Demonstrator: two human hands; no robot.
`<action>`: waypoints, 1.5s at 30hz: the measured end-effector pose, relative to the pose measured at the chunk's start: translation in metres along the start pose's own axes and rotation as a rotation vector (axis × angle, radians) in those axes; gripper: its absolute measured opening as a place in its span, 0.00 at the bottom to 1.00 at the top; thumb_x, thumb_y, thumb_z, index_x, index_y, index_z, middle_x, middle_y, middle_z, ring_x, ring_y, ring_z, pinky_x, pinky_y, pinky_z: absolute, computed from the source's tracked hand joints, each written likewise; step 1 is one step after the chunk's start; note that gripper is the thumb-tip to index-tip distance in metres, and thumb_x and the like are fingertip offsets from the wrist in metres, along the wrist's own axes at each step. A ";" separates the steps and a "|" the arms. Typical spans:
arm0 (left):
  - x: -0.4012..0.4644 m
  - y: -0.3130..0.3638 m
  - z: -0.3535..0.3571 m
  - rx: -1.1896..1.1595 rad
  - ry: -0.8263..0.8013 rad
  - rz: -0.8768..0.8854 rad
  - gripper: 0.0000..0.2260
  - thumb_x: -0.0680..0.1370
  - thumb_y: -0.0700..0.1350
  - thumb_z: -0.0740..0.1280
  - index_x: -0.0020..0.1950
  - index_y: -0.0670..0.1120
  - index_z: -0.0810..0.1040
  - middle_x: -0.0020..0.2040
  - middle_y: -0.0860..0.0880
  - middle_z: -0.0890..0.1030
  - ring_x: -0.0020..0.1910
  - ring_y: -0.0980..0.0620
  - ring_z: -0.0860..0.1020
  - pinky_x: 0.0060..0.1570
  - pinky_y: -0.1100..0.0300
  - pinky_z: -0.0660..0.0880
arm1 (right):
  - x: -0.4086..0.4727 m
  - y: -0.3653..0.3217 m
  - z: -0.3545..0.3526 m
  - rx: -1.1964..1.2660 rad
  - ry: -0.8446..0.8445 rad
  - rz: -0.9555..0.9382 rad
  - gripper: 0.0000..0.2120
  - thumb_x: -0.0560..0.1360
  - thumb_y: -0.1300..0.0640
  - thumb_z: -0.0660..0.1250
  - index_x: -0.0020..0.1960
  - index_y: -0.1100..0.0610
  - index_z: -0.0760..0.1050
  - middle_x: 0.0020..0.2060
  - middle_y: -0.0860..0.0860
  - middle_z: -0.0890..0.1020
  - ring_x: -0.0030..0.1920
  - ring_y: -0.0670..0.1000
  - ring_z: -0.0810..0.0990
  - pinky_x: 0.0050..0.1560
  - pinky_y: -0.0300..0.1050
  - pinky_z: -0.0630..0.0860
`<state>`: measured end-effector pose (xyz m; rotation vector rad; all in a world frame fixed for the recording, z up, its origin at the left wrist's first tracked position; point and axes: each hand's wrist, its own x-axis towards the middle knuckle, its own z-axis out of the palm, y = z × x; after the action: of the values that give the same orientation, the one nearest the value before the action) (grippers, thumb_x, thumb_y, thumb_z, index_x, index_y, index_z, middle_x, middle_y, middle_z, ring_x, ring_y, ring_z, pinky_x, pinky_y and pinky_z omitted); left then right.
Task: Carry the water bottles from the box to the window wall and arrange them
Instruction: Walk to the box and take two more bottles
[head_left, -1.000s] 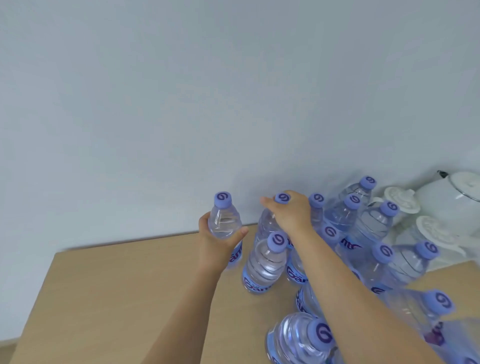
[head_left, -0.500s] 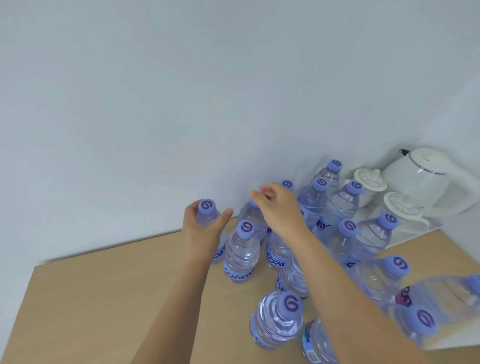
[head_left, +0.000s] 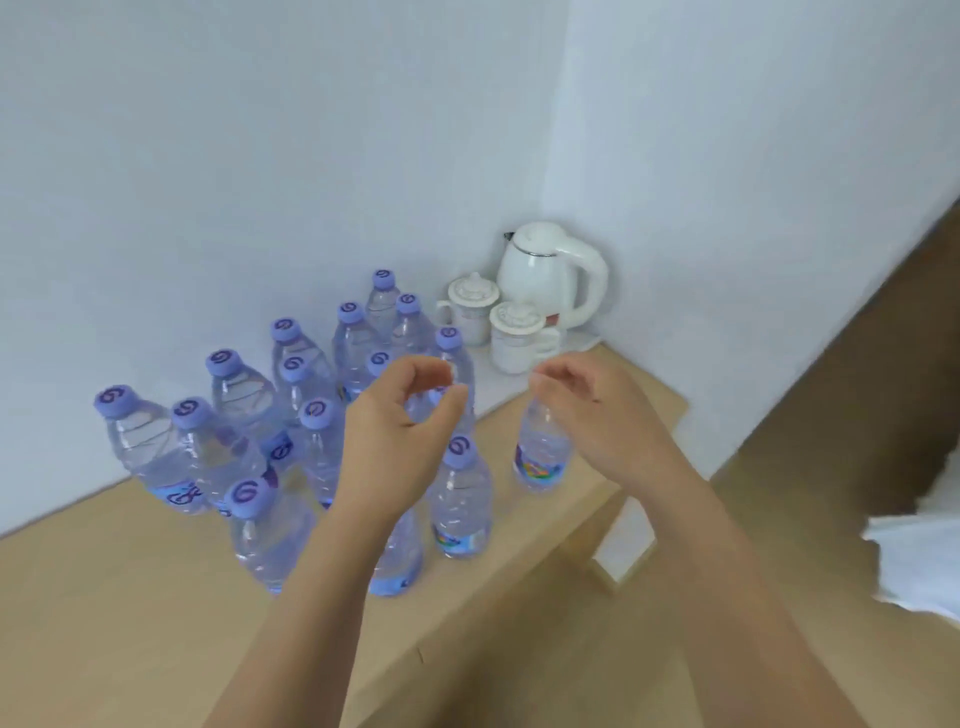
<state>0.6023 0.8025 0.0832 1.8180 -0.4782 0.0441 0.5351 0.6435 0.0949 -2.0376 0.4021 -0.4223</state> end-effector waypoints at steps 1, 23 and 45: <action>-0.009 0.005 0.023 0.059 -0.054 0.017 0.05 0.74 0.44 0.70 0.46 0.52 0.77 0.45 0.60 0.80 0.49 0.59 0.78 0.51 0.67 0.70 | -0.013 0.016 -0.023 -0.035 0.025 0.025 0.04 0.75 0.56 0.65 0.44 0.53 0.78 0.37 0.42 0.79 0.37 0.39 0.76 0.38 0.25 0.67; -0.088 0.063 0.404 0.540 -1.039 0.315 0.17 0.77 0.55 0.64 0.62 0.50 0.73 0.55 0.57 0.74 0.49 0.57 0.71 0.48 0.63 0.65 | -0.172 0.251 -0.293 -0.500 0.234 0.654 0.19 0.79 0.49 0.58 0.67 0.55 0.68 0.63 0.51 0.73 0.63 0.51 0.69 0.53 0.42 0.65; 0.116 0.119 0.793 0.571 -1.215 0.457 0.17 0.80 0.53 0.60 0.66 0.49 0.71 0.64 0.52 0.75 0.60 0.53 0.74 0.53 0.64 0.66 | 0.087 0.443 -0.575 -0.578 0.248 0.783 0.21 0.79 0.48 0.58 0.68 0.57 0.67 0.66 0.52 0.71 0.66 0.52 0.68 0.63 0.46 0.66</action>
<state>0.4987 0.0051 -0.0177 2.0835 -1.8760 -0.7103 0.3040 -0.0407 -0.0175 -2.1535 1.5474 -0.0611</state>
